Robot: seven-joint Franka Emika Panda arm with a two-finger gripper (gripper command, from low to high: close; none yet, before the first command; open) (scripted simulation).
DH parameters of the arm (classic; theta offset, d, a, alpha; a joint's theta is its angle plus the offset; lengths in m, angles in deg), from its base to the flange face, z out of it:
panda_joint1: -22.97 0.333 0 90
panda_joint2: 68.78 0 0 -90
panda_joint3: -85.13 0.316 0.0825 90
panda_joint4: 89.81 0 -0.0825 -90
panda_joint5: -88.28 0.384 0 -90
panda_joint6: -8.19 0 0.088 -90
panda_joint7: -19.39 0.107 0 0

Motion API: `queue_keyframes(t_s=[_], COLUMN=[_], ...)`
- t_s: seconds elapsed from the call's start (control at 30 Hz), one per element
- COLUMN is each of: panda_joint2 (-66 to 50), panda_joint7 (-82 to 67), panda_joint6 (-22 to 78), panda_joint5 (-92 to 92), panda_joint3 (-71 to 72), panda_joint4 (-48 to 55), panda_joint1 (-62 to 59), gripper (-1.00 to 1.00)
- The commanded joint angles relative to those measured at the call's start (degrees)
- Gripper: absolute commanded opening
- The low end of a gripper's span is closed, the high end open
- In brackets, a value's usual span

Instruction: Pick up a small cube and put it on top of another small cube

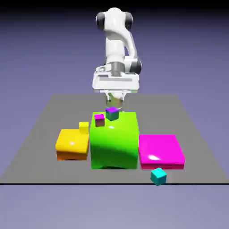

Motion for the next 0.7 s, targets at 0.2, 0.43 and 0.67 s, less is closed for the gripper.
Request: queue_keyframes(t_s=[0.2, 0.43, 0.67], panda_joint2=[-14.54, -29.07, -43.61], panda_joint7=[0.34, 0.68, 1.02], panda_joint6=[7.16, 14.32, 21.48], panda_joint5=[-1.91, -3.82, -5.73], panda_joint3=[2.37, 4.74, 7.12], panda_joint4=[9.96, 19.93, 29.89], panda_joint1=[2.63, 5.26, 7.89], gripper=[0.0, 0.0, 0.0])
